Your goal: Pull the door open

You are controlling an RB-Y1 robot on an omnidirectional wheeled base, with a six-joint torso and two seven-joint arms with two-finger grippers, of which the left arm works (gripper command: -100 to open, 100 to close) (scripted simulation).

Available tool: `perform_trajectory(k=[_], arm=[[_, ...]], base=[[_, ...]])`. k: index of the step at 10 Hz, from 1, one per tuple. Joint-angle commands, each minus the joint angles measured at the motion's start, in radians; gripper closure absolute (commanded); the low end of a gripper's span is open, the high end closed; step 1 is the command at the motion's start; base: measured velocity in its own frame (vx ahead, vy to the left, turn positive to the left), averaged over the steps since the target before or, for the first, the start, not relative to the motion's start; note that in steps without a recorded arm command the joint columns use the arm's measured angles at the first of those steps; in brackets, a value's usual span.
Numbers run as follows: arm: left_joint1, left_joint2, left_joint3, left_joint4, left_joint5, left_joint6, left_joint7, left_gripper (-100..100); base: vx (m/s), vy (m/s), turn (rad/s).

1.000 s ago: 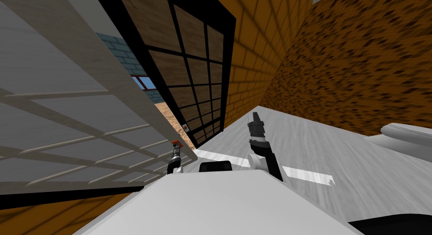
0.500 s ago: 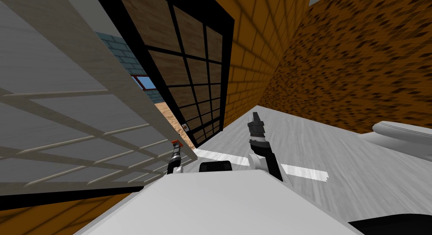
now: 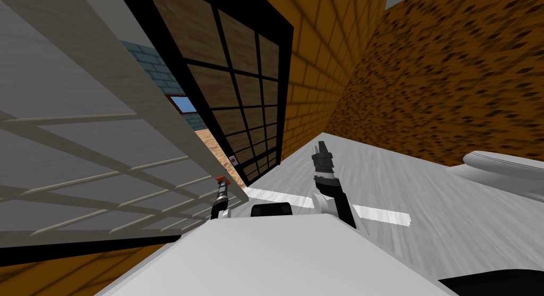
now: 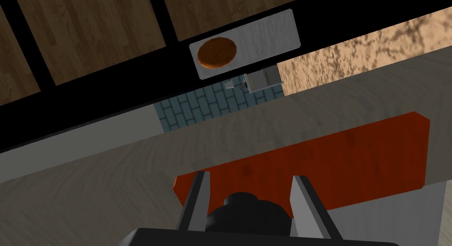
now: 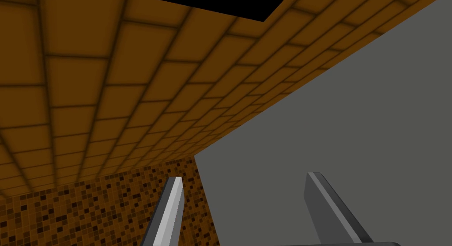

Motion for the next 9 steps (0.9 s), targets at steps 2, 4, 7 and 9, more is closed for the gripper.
perform_trajectory(k=[2,4,7,9], arm=[[0.020,0.022,0.008,-0.031,0.025,0.008,0.049,100],[0.018,0.026,-0.005,-0.029,0.037,0.006,0.090,100],[0.014,0.036,-0.030,-0.024,0.063,0.003,0.165,100],[0.012,0.040,-0.044,-0.021,0.076,0.001,0.212,100]], base=[[-0.017,0.000,-0.005],[-0.031,0.004,-0.043],[-0.040,0.009,-0.037],[-0.033,-0.002,-0.012]])
